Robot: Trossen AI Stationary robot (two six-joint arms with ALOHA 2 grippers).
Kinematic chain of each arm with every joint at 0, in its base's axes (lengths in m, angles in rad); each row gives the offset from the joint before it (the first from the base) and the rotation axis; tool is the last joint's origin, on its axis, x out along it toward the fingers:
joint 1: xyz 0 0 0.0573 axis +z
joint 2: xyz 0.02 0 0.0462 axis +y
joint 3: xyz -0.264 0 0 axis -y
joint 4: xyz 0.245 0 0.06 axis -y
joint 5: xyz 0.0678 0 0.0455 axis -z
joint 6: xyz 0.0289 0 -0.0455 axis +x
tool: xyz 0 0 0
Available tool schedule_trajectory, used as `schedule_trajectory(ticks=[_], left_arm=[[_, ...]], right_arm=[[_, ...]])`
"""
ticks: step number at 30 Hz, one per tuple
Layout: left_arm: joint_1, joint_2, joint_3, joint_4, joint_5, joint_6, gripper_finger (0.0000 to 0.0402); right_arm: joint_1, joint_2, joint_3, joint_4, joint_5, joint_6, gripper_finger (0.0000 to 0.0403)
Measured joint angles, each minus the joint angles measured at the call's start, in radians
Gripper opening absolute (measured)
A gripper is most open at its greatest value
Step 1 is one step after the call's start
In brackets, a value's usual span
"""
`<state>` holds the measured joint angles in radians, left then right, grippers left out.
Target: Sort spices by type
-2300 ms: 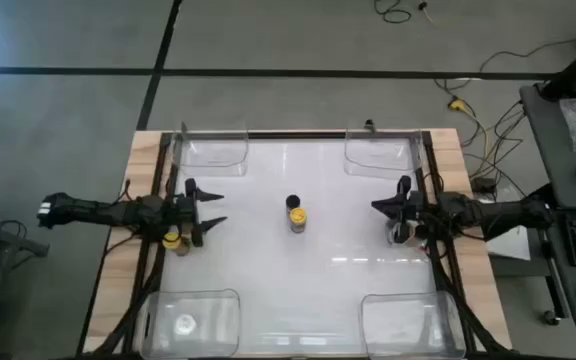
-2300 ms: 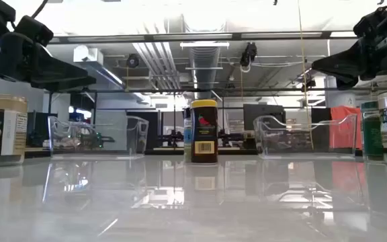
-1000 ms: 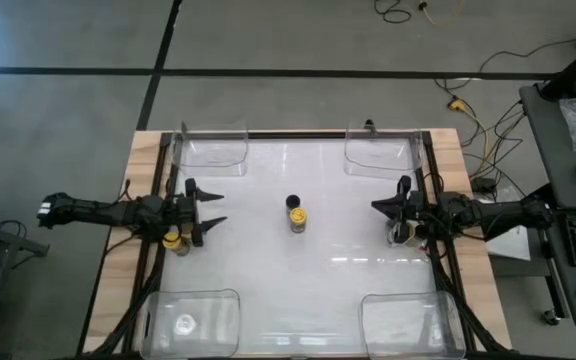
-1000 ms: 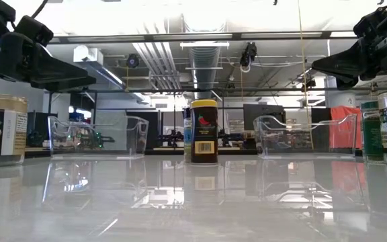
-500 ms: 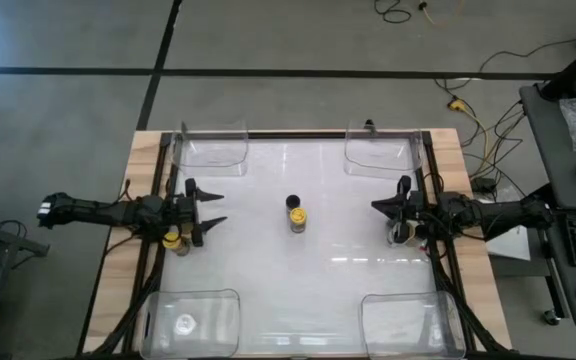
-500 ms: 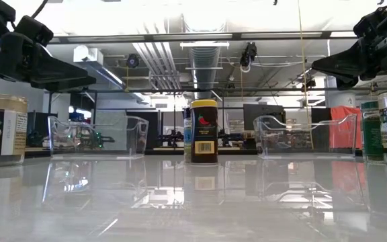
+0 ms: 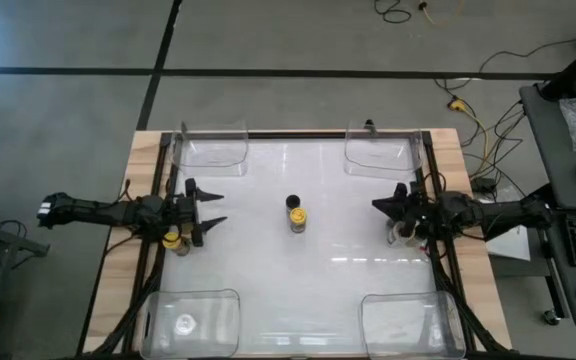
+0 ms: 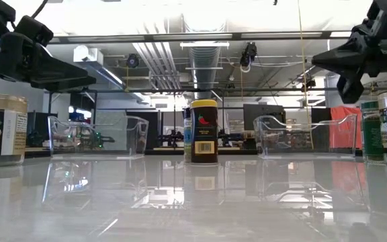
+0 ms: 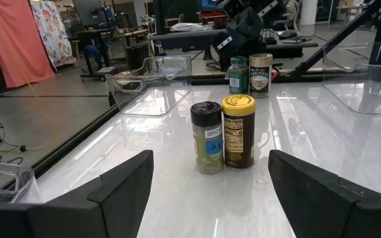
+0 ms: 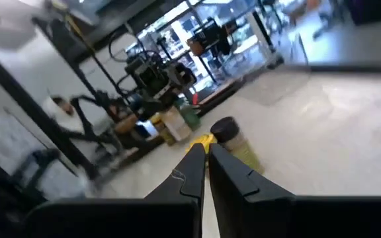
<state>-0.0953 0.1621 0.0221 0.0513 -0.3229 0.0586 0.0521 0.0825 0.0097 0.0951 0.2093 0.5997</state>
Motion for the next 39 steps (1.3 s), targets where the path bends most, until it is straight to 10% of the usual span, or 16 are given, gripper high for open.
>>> schedule_trajectory(ticks=[15, 31, 39], left_arm=[[0.000, 0.000, 0.000, 0.000, 0.000, 0.000, 0.0283], [0.000, 0.000, 0.000, 0.000, 0.000, 0.000, 0.0283], [0.000, 0.000, 0.000, 0.000, 0.000, 0.000, 0.0283]], right_arm=[[0.002, 0.361, 0.448, -0.435, -0.079, -0.257, 0.0025], [0.000, 0.937, 1.096, -1.375, -0.013, 0.200, 0.0262], [-0.061, 1.080, 1.161, -1.556, -0.088, 0.169, 0.0321]])
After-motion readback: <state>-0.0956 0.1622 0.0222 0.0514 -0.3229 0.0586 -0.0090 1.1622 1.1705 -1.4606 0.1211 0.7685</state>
